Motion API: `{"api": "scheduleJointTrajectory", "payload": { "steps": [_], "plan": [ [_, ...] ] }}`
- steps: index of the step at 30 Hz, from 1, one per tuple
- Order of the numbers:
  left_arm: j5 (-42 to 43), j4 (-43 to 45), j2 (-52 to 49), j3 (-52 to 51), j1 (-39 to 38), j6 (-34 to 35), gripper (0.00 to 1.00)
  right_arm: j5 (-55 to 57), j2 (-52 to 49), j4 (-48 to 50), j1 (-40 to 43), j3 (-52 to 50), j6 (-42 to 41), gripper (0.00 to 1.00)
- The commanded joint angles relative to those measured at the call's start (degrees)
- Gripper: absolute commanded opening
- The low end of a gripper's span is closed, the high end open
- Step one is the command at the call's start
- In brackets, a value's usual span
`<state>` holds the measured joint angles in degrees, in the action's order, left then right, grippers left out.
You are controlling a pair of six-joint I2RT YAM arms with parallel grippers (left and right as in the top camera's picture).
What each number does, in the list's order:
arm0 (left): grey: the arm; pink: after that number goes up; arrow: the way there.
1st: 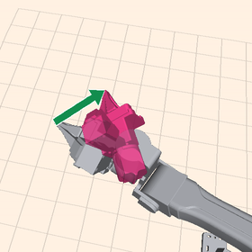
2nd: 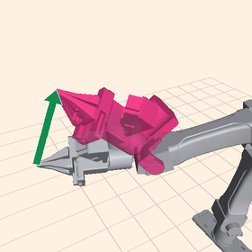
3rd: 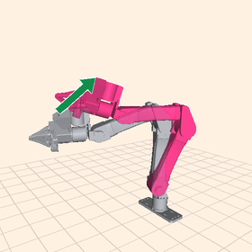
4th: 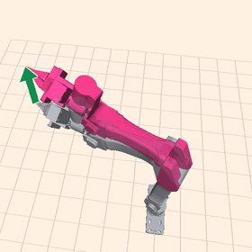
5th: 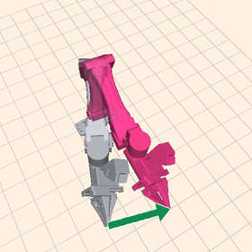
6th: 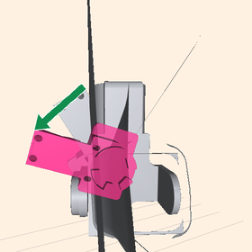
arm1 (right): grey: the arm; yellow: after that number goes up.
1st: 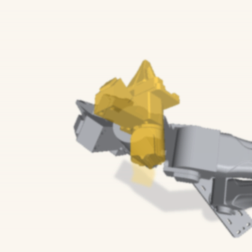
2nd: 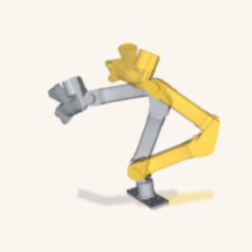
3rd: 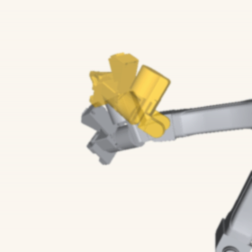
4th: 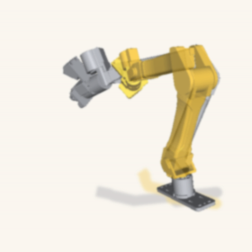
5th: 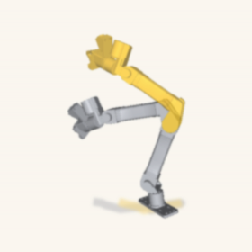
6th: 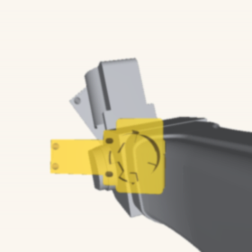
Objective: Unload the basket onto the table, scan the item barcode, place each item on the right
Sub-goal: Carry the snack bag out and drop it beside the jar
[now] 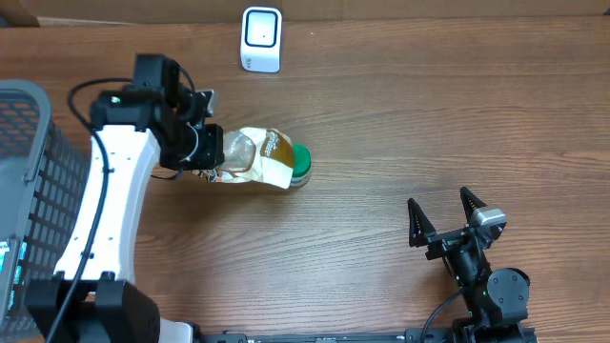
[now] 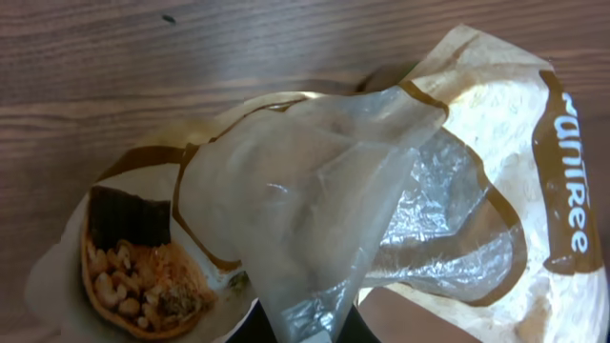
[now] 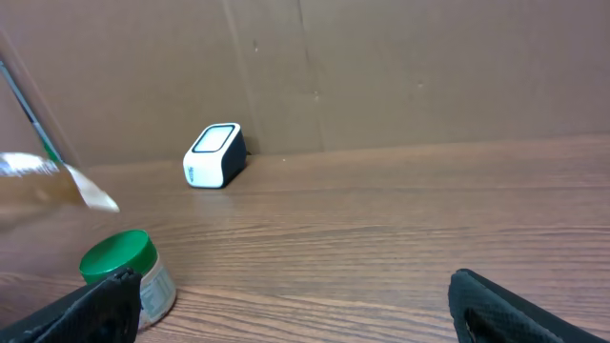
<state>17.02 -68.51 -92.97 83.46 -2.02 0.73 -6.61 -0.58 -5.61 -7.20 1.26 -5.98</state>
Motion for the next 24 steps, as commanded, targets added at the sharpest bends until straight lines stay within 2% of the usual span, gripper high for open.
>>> {"api": "scheduleJointTrajectory", "payload": {
  "steps": [1,2,4,6,9,14,16,19,22,24],
  "plan": [
    [-0.48,3.23,0.07,-3.56,-0.26,-3.82,0.24,0.37,0.42,0.22,0.2,-0.2,0.07,1.0],
    [-0.52,3.89,-0.11,-4.09,-0.26,-3.82,0.46,0.37,0.42,0.22,0.2,-0.2,0.07,1.0],
    [-0.59,4.68,-0.37,-4.46,-0.24,-3.93,0.81,0.37,0.42,0.22,0.2,-0.2,0.09,1.0],
    [-0.7,5.68,-0.35,-4.42,-0.24,-4.0,0.93,0.37,0.42,0.22,0.2,-0.2,0.09,1.0],
    [-0.7,6.6,-0.35,-3.02,0.13,-3.96,0.98,0.37,0.42,0.22,0.2,-0.2,0.09,1.0],
    [-0.48,5.46,-0.24,2.6,1.51,-1.75,0.95,0.37,0.42,0.22,0.2,-0.2,0.09,1.0],
    [-0.48,4.02,-0.24,5.35,1.84,-0.85,0.91,0.37,0.42,0.22,0.2,-0.2,0.09,1.0],
    [-0.48,2.75,-0.24,8.41,2.12,2.4,0.76,0.37,0.42,0.22,0.2,-0.2,0.09,1.0],
    [-0.46,2.95,-0.5,8.13,1.84,8.02,0.59,0.35,0.42,0.22,0.2,-0.2,0.07,1.0],
    [-0.48,3.76,-0.9,6.56,1.36,9.01,0.47,0.37,0.42,0.22,0.2,-0.2,0.07,1.0]
  ]
}}
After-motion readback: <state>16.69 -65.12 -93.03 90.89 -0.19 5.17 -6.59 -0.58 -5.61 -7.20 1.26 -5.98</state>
